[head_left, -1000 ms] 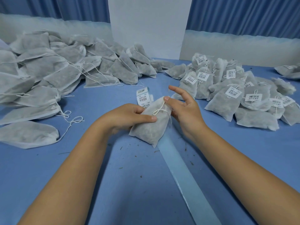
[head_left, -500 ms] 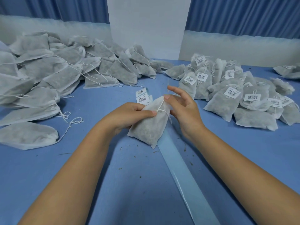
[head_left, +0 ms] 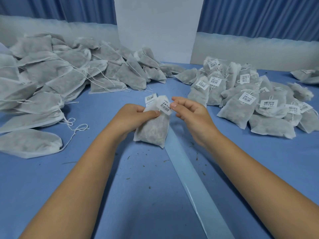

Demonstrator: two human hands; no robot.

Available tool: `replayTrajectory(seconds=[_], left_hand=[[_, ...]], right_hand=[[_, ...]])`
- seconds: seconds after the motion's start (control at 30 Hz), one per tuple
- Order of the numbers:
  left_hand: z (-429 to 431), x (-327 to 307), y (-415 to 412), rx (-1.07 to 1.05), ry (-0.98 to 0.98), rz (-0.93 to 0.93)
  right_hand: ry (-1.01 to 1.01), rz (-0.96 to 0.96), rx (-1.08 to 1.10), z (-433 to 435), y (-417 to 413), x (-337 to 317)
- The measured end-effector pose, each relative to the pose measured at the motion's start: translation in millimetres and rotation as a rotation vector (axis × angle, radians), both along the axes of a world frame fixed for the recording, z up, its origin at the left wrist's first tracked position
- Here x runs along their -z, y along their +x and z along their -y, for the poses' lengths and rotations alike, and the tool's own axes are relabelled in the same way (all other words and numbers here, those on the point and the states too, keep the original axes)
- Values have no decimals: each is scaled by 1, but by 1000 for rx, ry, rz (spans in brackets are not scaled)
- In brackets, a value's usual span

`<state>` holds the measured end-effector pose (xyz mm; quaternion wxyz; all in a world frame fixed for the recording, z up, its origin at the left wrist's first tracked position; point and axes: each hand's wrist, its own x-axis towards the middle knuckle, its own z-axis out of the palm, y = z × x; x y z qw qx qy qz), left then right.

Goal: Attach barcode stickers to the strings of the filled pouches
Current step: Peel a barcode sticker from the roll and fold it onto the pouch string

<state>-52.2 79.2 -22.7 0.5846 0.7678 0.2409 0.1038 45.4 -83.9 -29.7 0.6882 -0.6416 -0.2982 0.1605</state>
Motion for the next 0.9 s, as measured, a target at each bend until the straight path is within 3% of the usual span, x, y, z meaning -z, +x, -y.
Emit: replayTrajectory(seconds=[0.1,0.27,0.5,0.67,0.9], left_hand=[[1,-1,-1,66,16,-30],[3,-3,-3,156,32,-48],[7,-7,-6,236,-1,10],[12,-5,-3,166,-61,37],[14,-1,3,22,-90,113]], right_hand=[[-7,-23,-49,-1,1,2],[-27,-31,45,-1,5,8],[-53,121,64,1,5,15],[-16,203,12,0,3,15],[-19,-146,-38,-3,2,10]])
